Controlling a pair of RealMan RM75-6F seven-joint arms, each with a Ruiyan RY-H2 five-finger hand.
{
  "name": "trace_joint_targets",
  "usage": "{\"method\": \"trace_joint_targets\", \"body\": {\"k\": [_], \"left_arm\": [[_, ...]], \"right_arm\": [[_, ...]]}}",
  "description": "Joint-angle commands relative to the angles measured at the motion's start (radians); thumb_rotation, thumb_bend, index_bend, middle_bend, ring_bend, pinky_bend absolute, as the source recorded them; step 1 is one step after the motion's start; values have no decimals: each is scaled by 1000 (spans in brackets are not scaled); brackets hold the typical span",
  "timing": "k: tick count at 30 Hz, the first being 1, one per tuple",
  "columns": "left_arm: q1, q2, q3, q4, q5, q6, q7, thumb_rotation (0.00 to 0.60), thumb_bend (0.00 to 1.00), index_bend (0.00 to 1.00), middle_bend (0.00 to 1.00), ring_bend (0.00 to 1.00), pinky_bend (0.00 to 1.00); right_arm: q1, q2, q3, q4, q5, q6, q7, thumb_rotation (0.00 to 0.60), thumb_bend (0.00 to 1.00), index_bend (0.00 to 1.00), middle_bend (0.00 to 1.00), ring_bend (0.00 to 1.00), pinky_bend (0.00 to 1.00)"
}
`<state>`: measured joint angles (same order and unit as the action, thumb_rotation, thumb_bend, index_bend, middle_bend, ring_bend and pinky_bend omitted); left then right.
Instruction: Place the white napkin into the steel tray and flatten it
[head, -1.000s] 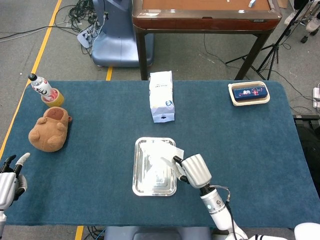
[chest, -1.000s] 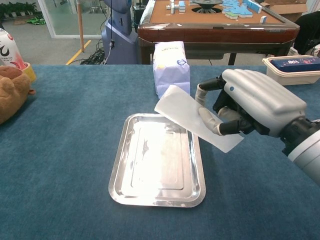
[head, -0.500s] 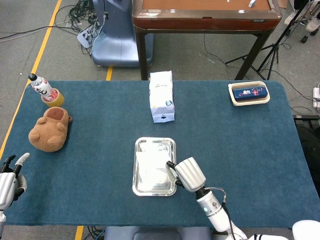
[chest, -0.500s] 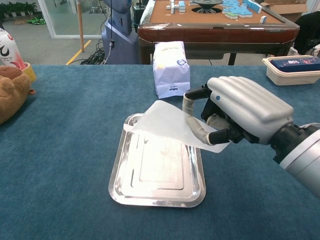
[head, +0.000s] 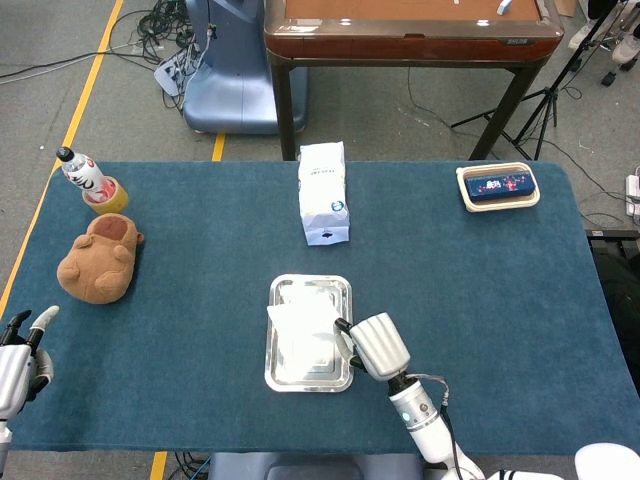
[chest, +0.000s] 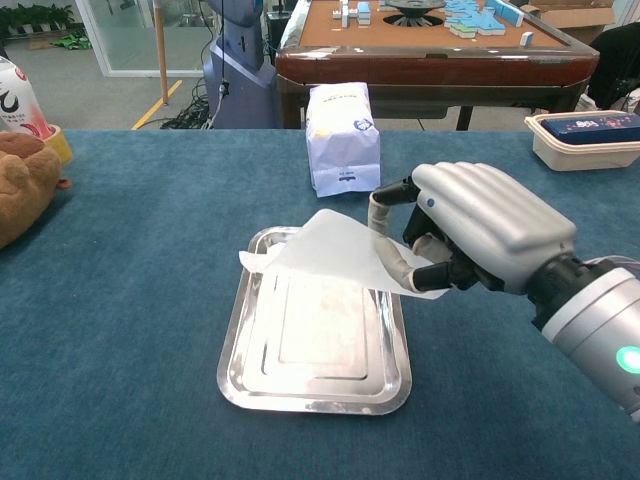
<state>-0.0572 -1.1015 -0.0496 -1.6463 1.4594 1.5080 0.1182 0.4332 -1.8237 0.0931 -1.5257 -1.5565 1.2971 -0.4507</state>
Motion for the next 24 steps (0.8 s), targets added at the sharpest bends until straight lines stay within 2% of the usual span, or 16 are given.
{"method": "trace_joint_targets", "body": {"k": [1, 12, 15, 20, 24], "left_arm": [[0, 0, 0, -1, -1, 0, 0, 600, 4, 147, 138, 114, 341], [0, 2, 0, -3, -1, -2, -1, 600, 4, 147, 138, 114, 341], [0, 3, 1, -4, -1, -1, 1, 600, 4, 147, 138, 114, 341], [-1, 1, 1, -5, -2, -4, 5, 600, 4, 147, 138, 114, 341], [-1, 0, 2, -7, -4, -7, 10, 600, 4, 147, 138, 114, 341]], "right_arm": [[-2, -21, 11, 7, 23, -3, -10, 600, 538, 616, 1000, 1000, 1000], [3, -68, 28, 23, 57, -4, -27, 600, 537, 616, 1000, 1000, 1000], [3, -62, 24, 18, 54, -4, -17, 600, 518, 581, 1000, 1000, 1000], [4, -50, 19, 4, 43, 0, -3, 600, 433, 462, 1000, 1000, 1000], [4, -43, 15, -3, 35, 5, 5, 600, 281, 384, 1000, 1000, 1000]]}}
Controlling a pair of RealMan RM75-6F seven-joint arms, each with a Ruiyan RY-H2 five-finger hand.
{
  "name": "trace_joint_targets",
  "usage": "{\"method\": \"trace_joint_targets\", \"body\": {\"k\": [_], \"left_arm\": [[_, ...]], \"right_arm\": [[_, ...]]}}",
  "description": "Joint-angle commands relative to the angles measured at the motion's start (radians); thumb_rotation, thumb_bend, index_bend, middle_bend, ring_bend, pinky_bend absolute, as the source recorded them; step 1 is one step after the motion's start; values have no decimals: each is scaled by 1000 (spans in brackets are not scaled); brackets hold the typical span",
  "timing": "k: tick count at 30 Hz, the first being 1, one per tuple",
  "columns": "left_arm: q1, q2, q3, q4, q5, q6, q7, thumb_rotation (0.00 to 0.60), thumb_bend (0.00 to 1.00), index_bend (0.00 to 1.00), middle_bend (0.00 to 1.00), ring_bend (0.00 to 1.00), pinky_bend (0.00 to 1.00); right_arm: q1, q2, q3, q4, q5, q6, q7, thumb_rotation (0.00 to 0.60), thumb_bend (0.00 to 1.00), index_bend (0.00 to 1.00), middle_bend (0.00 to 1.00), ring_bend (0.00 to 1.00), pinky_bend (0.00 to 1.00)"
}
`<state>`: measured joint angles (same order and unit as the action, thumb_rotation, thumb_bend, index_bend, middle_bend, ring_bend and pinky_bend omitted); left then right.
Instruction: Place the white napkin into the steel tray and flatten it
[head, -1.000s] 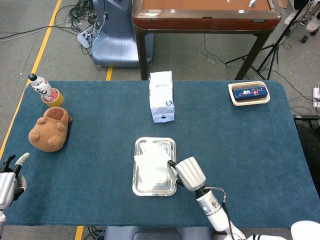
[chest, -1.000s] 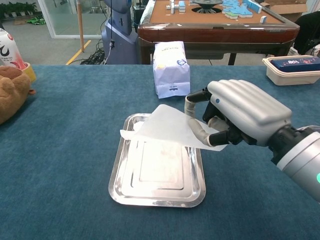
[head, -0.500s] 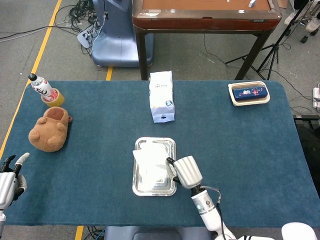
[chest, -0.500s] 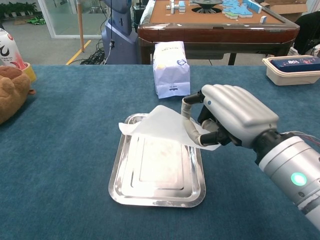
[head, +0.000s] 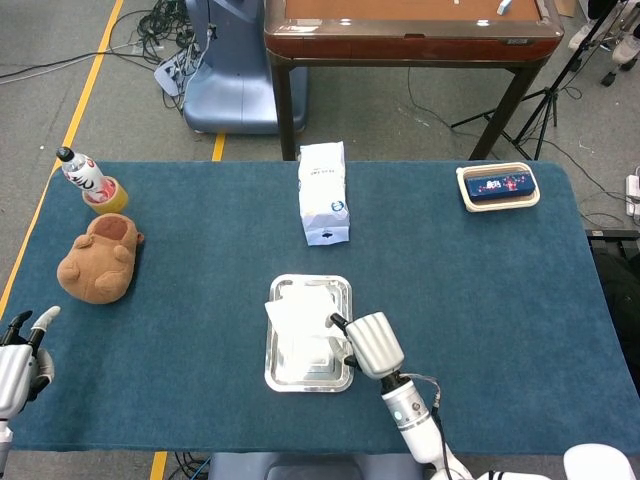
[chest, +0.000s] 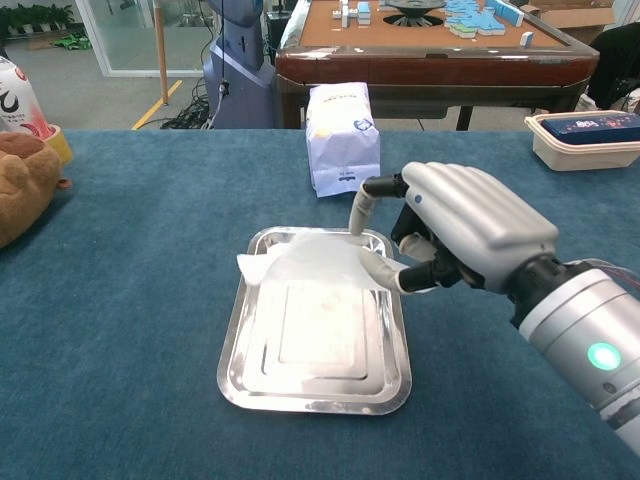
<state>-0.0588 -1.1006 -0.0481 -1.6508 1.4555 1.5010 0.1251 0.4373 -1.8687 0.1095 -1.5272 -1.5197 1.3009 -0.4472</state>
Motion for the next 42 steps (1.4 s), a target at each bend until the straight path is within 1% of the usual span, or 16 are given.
{"method": "trace_joint_targets", "body": {"k": [1, 7, 9, 15, 19, 21, 26, 31, 35, 38, 39, 42], "left_arm": [[0, -1, 1, -2, -1, 0, 4, 600, 4, 147, 138, 114, 341], [-1, -1, 2, -2, -1, -3, 9, 600, 4, 147, 138, 114, 341], [-1, -1, 2, -2, -1, -4, 9, 600, 4, 147, 138, 114, 341], [0, 0, 2, -2, 1, -2, 8, 600, 4, 147, 138, 114, 341], [0, 1, 3, -2, 0, -3, 7, 600, 4, 147, 138, 114, 341], [0, 1, 2, -3, 0, -3, 7, 600, 4, 147, 138, 114, 341], [-1, 0, 3, -3, -2, -4, 12, 600, 5, 147, 138, 114, 341], [-1, -1, 3, -2, -3, -6, 16, 600, 4, 147, 138, 114, 341], [-1, -1, 2, -3, -4, -5, 15, 600, 5, 147, 138, 114, 341], [-2, -2, 2, -2, -7, -6, 17, 600, 4, 147, 138, 114, 341], [-2, -3, 2, -3, -8, -8, 21, 600, 4, 147, 138, 115, 341], [-2, -4, 4, -5, -7, -9, 26, 600, 4, 147, 138, 115, 341]], "right_arm": [[0, 3, -2, -3, -3, 2, 3, 600, 235, 366, 1000, 1000, 1000], [0, 7, -8, -11, -12, 5, 16, 600, 30, 297, 1000, 1000, 1000], [0, 7, -10, -12, -16, 6, 22, 600, 3, 290, 1000, 1000, 1000], [1, 18, -14, -27, -22, 3, 32, 600, 0, 288, 1000, 1000, 1000], [15, 69, -24, -60, -26, -33, 24, 600, 7, 288, 1000, 1000, 1000], [22, 102, -29, -79, -21, -56, 12, 600, 37, 288, 1000, 1000, 1000], [55, 210, -44, -137, -20, -138, -18, 600, 165, 288, 1000, 1000, 1000], [93, 308, -57, -176, -31, -209, -35, 600, 331, 288, 1000, 1000, 1000], [131, 374, -75, -173, -65, -268, -19, 600, 416, 288, 1000, 1000, 1000], [162, 426, -93, -165, -93, -318, -18, 600, 518, 289, 1000, 1000, 1000], [172, 440, -100, -164, -103, -333, -14, 600, 576, 289, 1000, 1000, 1000], [193, 466, -114, -157, -126, -359, -4, 600, 807, 288, 1000, 1000, 1000]]}}
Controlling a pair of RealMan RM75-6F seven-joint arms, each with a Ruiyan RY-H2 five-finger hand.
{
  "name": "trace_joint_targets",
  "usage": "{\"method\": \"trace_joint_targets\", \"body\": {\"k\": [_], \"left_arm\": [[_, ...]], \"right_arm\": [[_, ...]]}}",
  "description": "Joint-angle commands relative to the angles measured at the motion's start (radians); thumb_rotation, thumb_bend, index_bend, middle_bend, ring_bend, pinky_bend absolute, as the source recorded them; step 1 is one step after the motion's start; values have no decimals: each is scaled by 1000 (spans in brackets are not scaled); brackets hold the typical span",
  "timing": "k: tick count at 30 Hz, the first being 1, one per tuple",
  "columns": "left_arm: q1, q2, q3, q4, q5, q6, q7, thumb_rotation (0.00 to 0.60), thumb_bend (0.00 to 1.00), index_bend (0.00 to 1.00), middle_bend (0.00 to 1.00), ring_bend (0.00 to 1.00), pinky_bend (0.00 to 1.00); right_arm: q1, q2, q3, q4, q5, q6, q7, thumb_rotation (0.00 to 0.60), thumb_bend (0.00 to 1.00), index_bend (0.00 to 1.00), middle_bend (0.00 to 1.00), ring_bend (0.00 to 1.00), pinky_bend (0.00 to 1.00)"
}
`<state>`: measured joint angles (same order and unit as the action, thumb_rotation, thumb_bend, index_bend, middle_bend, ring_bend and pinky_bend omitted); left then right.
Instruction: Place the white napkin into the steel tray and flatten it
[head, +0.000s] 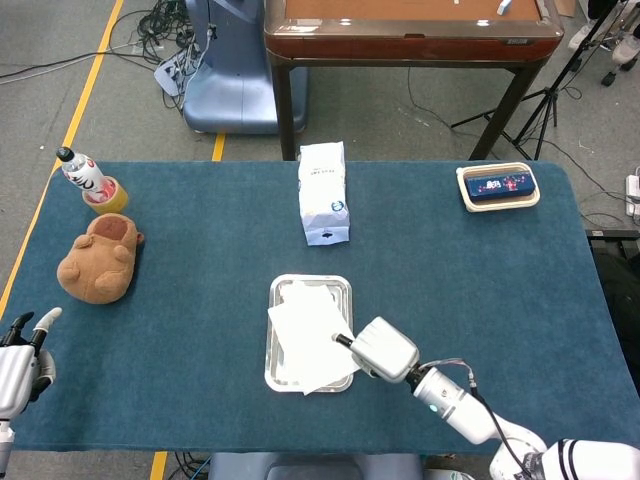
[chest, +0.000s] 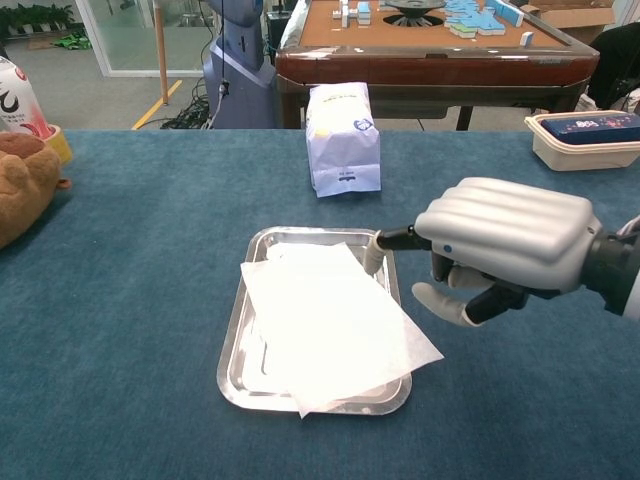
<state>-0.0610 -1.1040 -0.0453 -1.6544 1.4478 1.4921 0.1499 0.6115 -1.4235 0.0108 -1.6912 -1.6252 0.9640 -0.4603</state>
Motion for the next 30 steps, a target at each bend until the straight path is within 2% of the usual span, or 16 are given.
{"method": "trace_joint_targets", "body": {"k": [1, 3, 5, 14, 30], "left_arm": [[0, -1, 1, -1, 2, 0, 2, 600, 4, 147, 138, 114, 341], [1, 0, 2, -3, 3, 2, 3, 600, 4, 147, 138, 114, 341], [1, 1, 2, -4, 1, 1, 3, 600, 4, 147, 138, 114, 341], [2, 1, 2, -5, 1, 3, 5, 600, 4, 147, 138, 114, 341], [8, 10, -5, -15, -18, 8, 11, 600, 4, 147, 139, 114, 341]], "right_arm": [[24, 26, -18, 10, -27, -28, 9, 600, 879, 288, 1000, 1000, 1000], [34, 35, -24, 13, -36, -41, 10, 600, 970, 288, 1000, 1000, 1000], [46, 45, -31, 10, -40, -60, 11, 600, 999, 288, 1000, 1000, 1000], [77, 54, -51, -8, -36, -118, 12, 600, 1000, 288, 1000, 1000, 1000], [111, -42, -55, 13, 3, -178, -30, 600, 1000, 288, 1000, 1000, 1000]]}}
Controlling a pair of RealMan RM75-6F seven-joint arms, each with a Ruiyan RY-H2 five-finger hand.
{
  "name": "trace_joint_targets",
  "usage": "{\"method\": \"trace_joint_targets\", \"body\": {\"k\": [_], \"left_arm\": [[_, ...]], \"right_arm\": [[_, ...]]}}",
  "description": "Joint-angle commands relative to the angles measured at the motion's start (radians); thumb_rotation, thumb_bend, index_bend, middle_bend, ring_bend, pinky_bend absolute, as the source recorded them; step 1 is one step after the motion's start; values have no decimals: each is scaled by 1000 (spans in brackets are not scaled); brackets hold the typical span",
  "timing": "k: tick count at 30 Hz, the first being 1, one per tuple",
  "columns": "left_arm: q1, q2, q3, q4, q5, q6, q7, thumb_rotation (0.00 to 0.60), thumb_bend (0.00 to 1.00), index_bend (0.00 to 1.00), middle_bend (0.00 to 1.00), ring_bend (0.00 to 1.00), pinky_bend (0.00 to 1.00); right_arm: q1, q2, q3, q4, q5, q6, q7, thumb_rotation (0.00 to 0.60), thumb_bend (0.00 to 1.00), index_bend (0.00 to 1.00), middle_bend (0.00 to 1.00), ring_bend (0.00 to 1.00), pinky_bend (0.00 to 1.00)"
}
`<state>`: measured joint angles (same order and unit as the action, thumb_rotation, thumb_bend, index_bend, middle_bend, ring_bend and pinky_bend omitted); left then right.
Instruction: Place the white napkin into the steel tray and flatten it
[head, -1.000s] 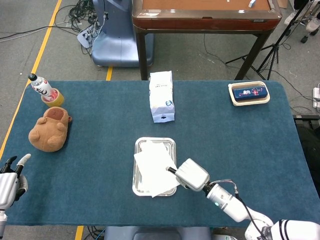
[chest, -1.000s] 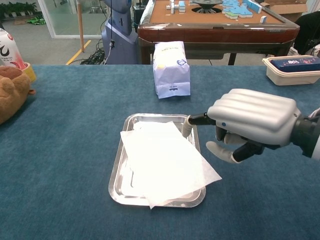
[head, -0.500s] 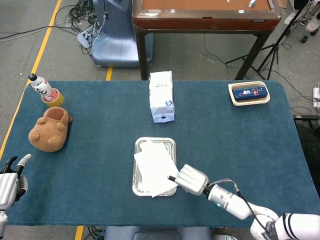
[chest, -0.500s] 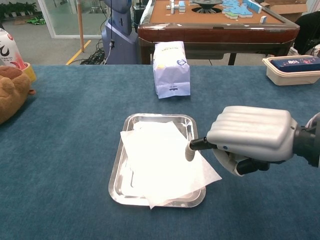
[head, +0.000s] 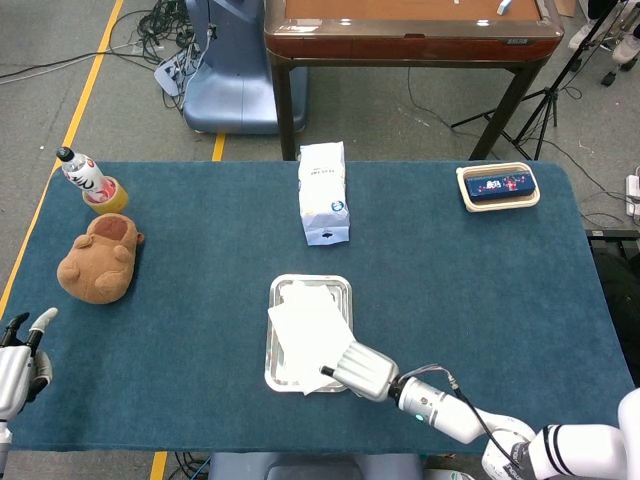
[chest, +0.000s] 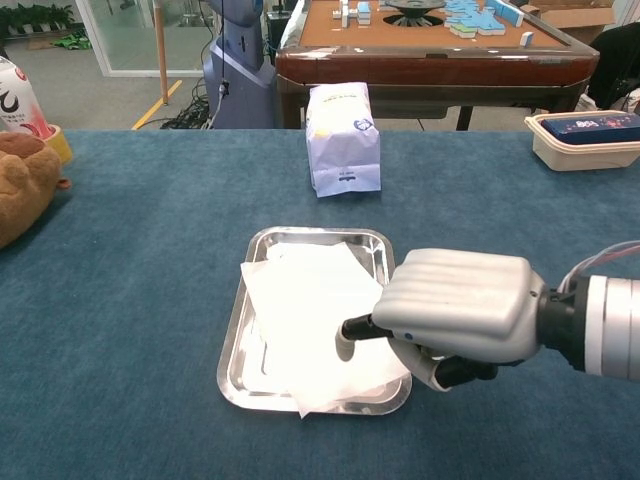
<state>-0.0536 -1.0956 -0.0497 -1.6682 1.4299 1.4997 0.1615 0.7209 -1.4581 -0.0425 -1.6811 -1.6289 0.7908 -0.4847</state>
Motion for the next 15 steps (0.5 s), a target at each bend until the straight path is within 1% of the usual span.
{"method": "trace_joint_targets", "body": {"k": [1, 15], "left_arm": [[1, 2, -1, -2, -1, 1, -1, 600, 4, 147, 138, 114, 341], [2, 9, 0, -14, -10, -4, 6, 600, 4, 147, 138, 114, 343]], "right_arm": [[2, -12, -3, 5, 10, -6, -8, 600, 1000, 288, 1000, 1000, 1000], [-1, -71, -19, 32, 72, -29, -77, 600, 1000, 288, 1000, 1000, 1000]]}}
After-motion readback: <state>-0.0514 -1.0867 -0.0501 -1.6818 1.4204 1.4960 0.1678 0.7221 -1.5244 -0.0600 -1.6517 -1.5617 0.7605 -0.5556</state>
